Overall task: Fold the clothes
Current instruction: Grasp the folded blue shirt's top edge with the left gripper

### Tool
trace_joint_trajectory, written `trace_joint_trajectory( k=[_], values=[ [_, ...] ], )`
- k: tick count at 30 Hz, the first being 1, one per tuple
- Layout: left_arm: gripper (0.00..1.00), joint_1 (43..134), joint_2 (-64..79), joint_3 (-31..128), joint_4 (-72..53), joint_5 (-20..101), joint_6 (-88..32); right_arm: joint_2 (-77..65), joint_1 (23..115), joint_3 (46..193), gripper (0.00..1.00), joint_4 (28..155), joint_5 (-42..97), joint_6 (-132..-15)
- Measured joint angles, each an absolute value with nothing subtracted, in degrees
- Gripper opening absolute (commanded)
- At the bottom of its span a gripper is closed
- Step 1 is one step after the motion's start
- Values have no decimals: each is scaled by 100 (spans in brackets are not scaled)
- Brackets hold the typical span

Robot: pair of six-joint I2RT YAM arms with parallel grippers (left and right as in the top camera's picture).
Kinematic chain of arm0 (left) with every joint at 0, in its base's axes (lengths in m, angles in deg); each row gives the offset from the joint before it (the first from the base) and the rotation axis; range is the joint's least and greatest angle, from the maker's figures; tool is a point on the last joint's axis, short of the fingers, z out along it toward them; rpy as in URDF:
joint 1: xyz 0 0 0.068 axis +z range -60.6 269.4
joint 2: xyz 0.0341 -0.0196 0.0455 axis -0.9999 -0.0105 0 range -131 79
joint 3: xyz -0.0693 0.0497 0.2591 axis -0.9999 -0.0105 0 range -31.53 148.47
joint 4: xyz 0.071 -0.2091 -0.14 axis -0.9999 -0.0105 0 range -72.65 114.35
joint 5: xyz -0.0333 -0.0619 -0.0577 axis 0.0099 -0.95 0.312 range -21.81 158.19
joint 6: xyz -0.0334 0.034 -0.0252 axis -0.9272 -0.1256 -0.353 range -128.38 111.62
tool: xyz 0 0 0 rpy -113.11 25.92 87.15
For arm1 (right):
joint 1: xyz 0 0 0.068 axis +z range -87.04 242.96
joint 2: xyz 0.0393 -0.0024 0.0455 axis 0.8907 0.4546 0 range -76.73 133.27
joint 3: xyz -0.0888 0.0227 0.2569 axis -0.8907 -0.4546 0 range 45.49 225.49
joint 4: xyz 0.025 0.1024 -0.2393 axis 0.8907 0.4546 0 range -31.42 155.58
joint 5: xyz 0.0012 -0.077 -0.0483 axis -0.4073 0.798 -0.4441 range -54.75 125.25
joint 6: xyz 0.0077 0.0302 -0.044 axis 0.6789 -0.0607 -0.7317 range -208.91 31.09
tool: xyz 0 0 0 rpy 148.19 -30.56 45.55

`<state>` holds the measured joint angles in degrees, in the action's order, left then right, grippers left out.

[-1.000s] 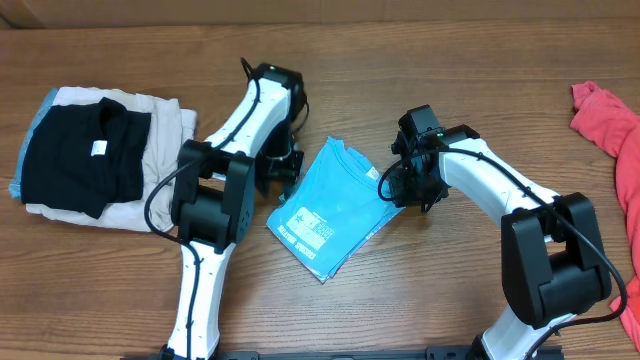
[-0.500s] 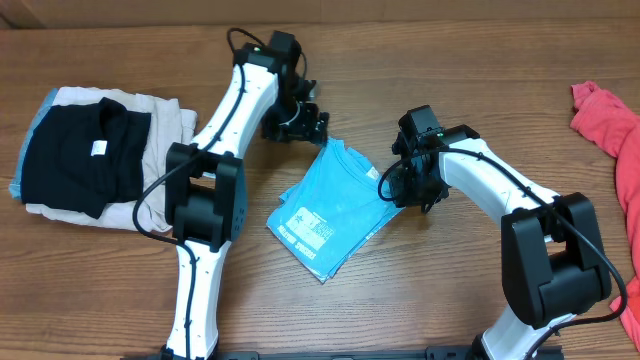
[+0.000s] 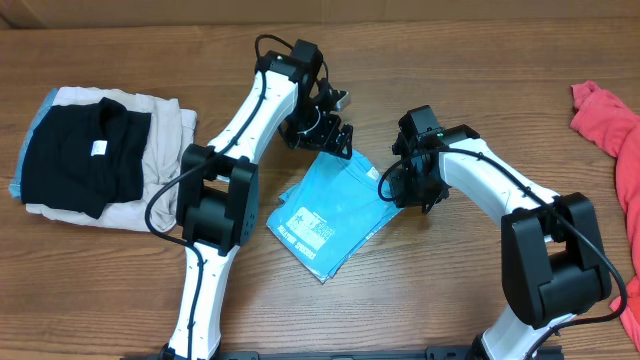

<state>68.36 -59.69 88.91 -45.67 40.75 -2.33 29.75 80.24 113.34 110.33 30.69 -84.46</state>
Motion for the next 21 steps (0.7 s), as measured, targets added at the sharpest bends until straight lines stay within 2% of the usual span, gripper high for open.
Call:
trace_joint_trajectory(
  k=[8,18,20,21],
  values=[
    [83,6701,-6201,8883,-4823,3900,-170,2975,8024,11334,41,11116,3080,-8446],
    [84,6192,-6269,8880,-5413,3869,615,2975,8020,11334,41,11164,3117,-8448],
    [82,6117,-6269,8880,-5415,3911,711,2975,8020,11334,41,11180,3124,-8446],
    [77,6093,-6269,8880,-5417,3929,728,2975,8020,11334,41,11182,3121,-8448]
  ],
)
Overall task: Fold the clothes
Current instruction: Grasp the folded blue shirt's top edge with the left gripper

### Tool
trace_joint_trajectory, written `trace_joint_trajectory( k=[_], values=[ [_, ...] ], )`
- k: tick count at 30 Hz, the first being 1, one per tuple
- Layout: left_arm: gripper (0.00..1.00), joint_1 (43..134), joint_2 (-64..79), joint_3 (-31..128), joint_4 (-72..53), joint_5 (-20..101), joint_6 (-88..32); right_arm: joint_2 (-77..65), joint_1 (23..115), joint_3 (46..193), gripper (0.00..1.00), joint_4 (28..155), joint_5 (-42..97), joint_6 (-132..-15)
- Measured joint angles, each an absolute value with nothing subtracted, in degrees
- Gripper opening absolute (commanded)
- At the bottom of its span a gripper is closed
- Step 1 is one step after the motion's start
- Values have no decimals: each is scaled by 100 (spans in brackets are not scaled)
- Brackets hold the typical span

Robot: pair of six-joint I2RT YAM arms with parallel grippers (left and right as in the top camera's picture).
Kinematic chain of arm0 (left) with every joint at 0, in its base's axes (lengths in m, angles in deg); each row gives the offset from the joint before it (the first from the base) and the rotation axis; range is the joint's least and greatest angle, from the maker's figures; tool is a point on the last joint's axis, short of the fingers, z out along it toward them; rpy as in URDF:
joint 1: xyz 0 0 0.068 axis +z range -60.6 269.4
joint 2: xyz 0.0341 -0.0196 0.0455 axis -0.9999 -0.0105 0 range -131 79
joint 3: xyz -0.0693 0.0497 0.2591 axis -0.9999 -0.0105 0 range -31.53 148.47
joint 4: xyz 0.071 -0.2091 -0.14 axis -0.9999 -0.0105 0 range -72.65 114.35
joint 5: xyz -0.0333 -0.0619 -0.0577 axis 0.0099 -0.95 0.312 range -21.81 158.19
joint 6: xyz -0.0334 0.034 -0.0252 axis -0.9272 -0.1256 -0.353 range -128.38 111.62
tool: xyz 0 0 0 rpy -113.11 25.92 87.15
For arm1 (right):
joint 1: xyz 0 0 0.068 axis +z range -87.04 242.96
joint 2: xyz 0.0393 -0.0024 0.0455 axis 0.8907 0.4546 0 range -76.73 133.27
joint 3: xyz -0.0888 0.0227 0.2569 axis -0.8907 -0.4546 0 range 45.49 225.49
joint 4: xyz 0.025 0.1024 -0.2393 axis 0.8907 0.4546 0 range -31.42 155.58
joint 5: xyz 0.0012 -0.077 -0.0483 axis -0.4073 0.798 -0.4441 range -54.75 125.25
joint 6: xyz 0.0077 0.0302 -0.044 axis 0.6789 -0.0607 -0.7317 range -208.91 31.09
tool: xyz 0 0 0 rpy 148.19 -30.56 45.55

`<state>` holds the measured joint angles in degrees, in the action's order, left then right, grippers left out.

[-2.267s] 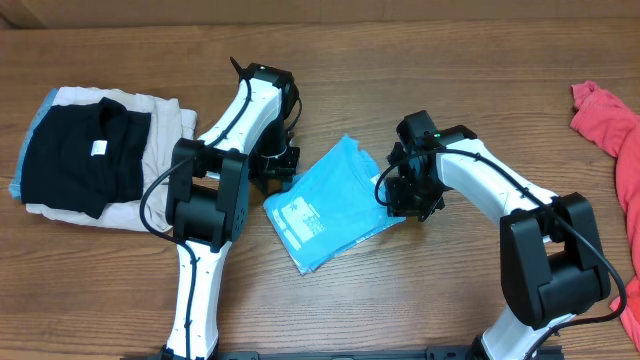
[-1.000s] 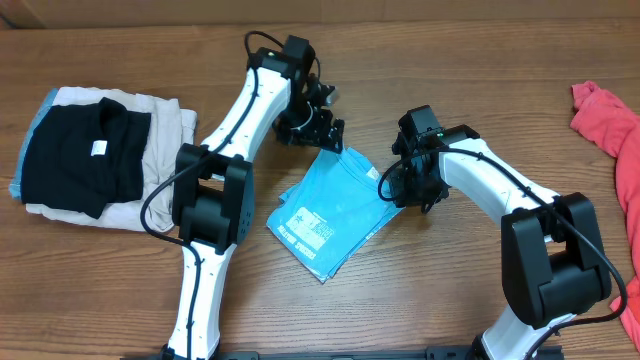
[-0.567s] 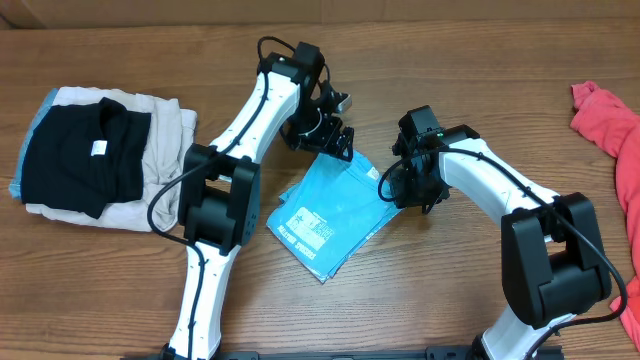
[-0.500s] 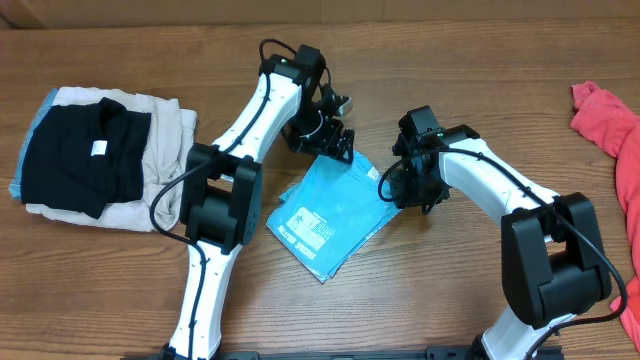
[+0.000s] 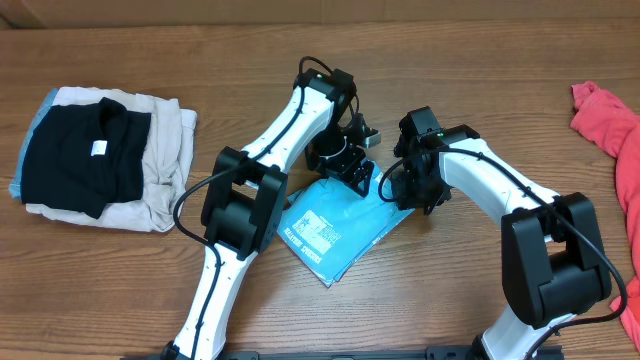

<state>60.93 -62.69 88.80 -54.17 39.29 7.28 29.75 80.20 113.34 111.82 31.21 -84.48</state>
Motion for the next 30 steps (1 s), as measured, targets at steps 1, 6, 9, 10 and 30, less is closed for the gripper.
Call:
trace_joint_trajectory(
  k=[1,6,9,10,30],
  values=[
    [72,6087,-6269,8880,-5419,3937,748,2975,8020,11334,41,11182,3121,-8444],
    [72,6098,-6269,8880,-5389,4101,842,2975,8020,11334,41,11184,3121,-8448],
    [81,6098,-6269,8880,-5356,4230,862,2975,8020,11334,41,11188,3121,-8446],
    [85,6098,-6269,8880,-5338,4272,860,2975,8020,11334,41,11195,3121,-8444],
    [93,7061,-6278,9348,-4842,4473,324,2975,8020,11334,42,11206,3185,-8448]
  ],
)
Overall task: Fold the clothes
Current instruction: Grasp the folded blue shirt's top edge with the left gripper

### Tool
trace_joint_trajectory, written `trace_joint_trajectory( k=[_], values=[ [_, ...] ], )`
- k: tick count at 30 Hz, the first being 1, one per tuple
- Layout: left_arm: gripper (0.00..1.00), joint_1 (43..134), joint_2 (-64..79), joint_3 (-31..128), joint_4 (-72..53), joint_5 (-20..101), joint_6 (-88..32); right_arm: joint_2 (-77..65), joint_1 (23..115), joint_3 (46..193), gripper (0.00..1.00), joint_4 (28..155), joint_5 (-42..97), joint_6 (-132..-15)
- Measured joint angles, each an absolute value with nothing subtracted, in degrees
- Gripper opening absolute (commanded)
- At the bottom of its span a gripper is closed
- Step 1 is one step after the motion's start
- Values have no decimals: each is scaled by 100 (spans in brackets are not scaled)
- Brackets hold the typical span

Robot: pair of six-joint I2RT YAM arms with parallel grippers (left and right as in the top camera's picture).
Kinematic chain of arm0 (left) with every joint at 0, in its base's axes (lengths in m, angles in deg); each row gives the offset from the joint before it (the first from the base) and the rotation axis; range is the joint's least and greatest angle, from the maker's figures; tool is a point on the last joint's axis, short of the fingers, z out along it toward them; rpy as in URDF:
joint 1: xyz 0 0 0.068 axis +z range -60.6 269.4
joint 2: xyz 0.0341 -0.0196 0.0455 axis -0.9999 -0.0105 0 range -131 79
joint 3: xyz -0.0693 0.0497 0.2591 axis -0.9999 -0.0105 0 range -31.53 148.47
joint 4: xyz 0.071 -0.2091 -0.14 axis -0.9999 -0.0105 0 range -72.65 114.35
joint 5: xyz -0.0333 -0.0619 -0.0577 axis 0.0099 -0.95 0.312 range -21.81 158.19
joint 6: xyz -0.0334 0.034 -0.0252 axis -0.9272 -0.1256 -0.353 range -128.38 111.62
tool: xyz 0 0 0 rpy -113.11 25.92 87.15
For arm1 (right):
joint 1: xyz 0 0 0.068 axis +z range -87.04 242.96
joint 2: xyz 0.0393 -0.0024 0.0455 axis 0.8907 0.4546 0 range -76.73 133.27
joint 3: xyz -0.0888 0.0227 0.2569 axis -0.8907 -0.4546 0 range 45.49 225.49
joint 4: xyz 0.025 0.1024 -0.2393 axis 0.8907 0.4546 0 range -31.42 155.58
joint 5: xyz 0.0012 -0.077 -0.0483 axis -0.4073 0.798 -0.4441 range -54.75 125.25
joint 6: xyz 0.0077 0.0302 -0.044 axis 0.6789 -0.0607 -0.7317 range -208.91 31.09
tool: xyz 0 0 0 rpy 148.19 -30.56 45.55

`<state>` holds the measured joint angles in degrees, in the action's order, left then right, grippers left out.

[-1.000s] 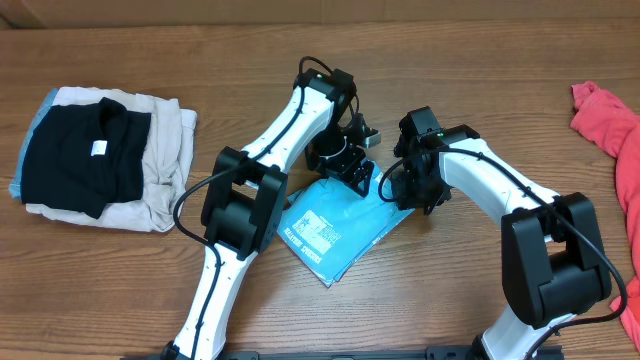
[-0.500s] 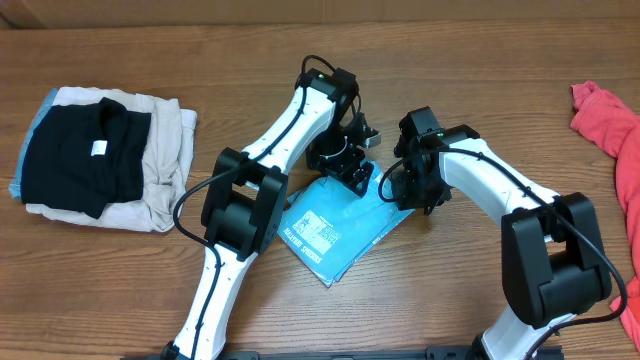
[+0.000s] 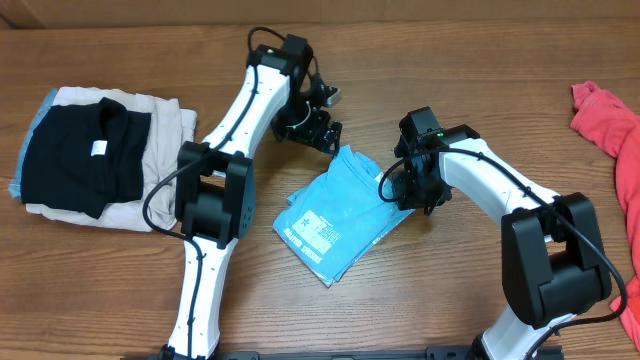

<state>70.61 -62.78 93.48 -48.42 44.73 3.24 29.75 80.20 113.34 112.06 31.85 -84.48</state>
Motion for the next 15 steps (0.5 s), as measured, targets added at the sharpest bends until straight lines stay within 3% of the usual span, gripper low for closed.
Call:
trace_joint_trajectory(
  k=[15],
  values=[
    [90,6664,-6192,8612,-4831,3404,409,2975,8020,11334,42,11217,3187,-8446]
  ],
)
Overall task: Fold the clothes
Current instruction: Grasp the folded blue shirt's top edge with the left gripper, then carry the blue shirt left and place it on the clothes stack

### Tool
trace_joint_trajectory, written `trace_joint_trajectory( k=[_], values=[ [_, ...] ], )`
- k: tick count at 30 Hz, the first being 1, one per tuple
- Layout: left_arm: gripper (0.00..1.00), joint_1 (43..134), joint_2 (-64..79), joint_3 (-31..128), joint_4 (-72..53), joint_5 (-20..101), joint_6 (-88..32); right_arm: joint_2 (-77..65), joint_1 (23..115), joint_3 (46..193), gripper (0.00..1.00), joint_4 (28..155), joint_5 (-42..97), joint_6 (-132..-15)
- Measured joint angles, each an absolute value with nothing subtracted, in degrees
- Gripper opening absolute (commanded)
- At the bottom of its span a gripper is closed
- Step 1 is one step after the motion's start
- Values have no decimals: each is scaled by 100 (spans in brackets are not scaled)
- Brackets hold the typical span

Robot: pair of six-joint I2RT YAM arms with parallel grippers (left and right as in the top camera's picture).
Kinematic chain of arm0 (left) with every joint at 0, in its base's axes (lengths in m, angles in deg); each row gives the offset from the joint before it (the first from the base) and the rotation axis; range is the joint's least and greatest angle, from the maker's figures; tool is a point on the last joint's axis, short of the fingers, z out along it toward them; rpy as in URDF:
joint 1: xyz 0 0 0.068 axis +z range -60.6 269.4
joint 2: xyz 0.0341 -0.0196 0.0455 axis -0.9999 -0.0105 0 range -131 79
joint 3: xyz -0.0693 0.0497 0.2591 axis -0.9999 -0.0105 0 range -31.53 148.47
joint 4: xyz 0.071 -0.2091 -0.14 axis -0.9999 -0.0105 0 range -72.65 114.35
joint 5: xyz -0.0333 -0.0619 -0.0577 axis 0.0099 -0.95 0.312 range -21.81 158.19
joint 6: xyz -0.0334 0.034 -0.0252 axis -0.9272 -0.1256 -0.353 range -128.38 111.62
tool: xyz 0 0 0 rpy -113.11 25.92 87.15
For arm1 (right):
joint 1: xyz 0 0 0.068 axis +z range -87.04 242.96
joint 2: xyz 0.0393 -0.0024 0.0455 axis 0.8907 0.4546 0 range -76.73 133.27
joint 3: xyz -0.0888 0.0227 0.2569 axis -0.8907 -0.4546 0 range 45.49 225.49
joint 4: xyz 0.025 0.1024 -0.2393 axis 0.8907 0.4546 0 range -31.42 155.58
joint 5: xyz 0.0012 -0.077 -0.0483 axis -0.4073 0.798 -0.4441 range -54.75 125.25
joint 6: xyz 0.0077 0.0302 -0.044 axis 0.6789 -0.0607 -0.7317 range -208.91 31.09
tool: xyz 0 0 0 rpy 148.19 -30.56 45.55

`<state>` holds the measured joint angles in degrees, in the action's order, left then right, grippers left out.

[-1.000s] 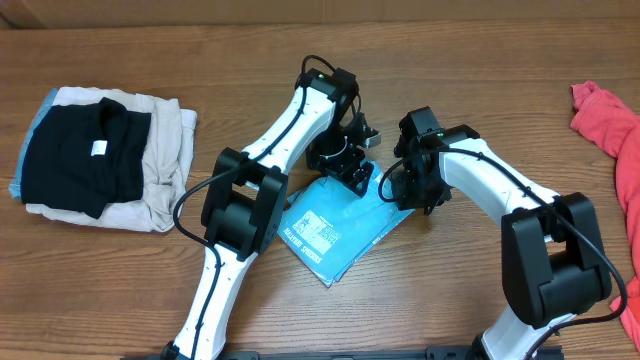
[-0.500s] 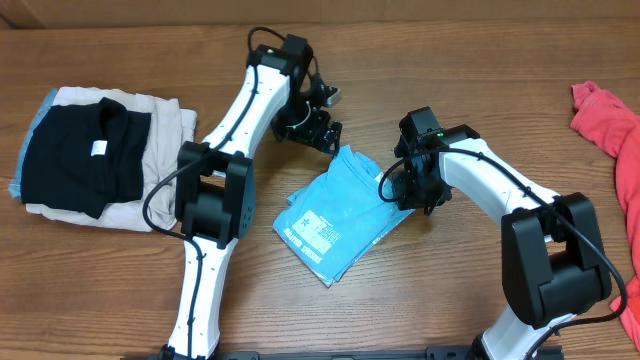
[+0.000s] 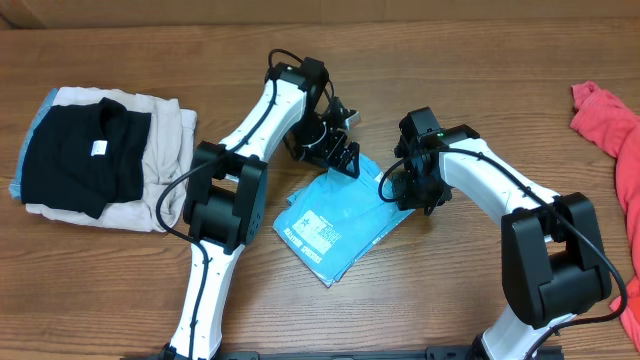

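Observation:
A folded light blue shirt [image 3: 335,218] with a white print lies in the middle of the table. My left gripper [image 3: 338,156] is at the shirt's far corner, touching or just above the cloth; its jaws are too dark to read. My right gripper [image 3: 405,192] rests at the shirt's right edge, with its fingers hidden under the wrist. Whether either one holds cloth cannot be told.
A stack of folded clothes [image 3: 100,160], black on beige on blue, sits at the left side of the table. A red garment [image 3: 612,135] lies crumpled at the right edge. The brown wooden table [image 3: 470,300] shows bare in front.
My left gripper has moved from a spot behind and left of the shirt to the shirt's far corner. That corner now sits a little lower. The right arm has not moved.
First my left gripper was at the blue shirt's far edge. Then it was nearer the front, with that edge pushed in and the shirt more compact. Then it was back clear of the shirt. Now it is at the far corner again. The right gripper stayed at the right edge throughout.

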<state>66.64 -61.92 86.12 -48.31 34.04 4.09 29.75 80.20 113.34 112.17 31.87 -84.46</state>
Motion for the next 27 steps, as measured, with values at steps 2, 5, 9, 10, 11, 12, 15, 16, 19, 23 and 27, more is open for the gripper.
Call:
trace_joint_trajectory(
  k=[2,5,9,10,11,12,15,16,19,23,27],
  values=[
    [88,6653,-6192,8566,-4888,3341,420,2975,8020,11334,42,11223,3187,-8446],
    [82,6648,-6173,8450,-4844,3244,427,2975,8020,11334,42,11232,3187,-8444],
    [51,6635,-6042,8083,-4534,3144,457,2975,8020,11334,42,11258,3189,-8446],
    [40,6622,-6037,8000,-4466,3120,470,2975,8020,11334,42,11258,3189,-8448],
    [33,6607,-6039,7903,-4416,3067,527,2975,8020,11334,42,11263,3189,-8446],
    [27,6585,-6039,7857,-4368,3091,560,2975,8020,11334,42,11267,3189,-8444],
    [4,6543,-6063,7792,-4320,3107,571,2975,8020,11334,41,11304,3191,-8446],
    [4,6537,-6068,7790,-4324,3096,560,2975,8020,11332,40,11328,3196,-8446],
    [4,6539,-6070,7785,-4329,3089,556,2975,8020,11332,39,11365,3209,-8444],
    [4,6541,-6077,7890,-4510,3286,435,2975,8004,11376,39,11599,3285,-8319],
    [4,6572,-6077,8192,-4842,3983,77,2975,7808,11717,39,11975,3478,-7996]
  ],
)
